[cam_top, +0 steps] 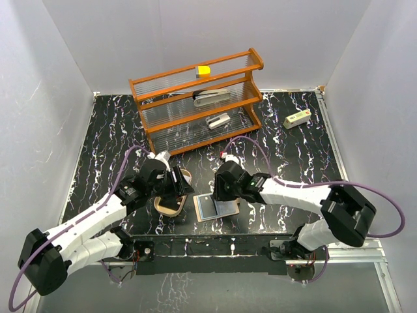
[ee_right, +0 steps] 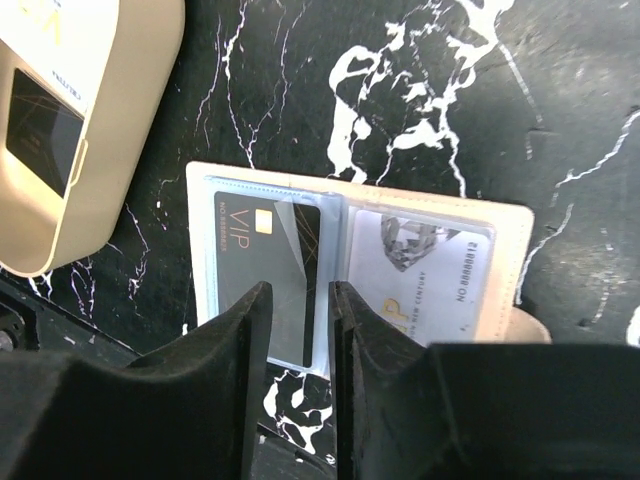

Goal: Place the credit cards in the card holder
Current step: Turn over the card slot in the card holder.

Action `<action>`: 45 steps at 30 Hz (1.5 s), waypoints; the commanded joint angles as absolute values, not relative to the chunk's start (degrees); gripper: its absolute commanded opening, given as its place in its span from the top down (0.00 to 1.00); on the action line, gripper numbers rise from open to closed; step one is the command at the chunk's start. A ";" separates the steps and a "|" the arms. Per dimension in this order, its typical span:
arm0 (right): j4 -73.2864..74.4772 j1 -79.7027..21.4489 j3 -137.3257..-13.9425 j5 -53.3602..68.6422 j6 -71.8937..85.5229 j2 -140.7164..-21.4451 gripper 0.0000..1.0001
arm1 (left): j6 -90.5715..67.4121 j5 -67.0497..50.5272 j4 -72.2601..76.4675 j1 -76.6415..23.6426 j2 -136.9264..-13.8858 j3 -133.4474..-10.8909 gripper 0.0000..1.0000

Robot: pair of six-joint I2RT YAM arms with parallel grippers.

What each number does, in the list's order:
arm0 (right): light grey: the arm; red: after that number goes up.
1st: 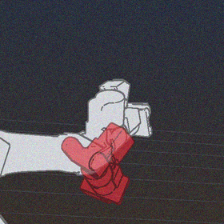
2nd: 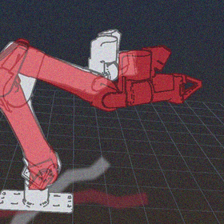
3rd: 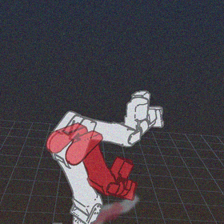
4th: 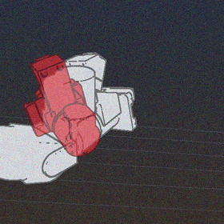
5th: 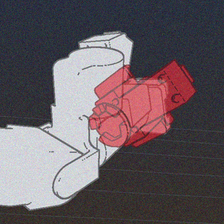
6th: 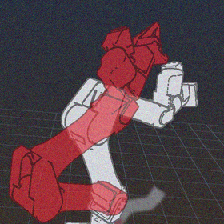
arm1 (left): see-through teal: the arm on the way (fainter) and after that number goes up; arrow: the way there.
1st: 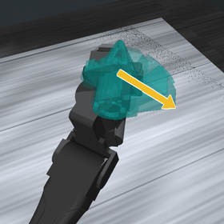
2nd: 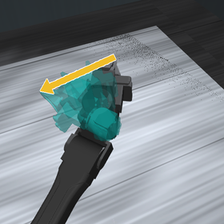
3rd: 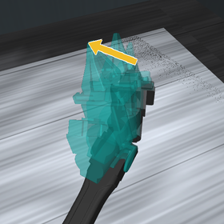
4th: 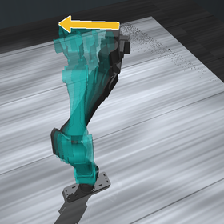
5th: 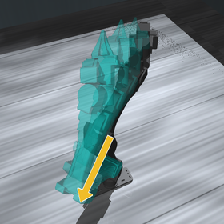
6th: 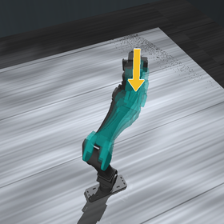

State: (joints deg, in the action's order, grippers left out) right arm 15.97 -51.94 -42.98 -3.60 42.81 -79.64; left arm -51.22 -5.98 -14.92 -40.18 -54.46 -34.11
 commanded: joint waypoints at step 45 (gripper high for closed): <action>6.08 -53.53 -38.51 0.74 44.09 -88.56 0.93 | -58.60 -9.42 3.51 -46.09 -70.14 -30.38 0.46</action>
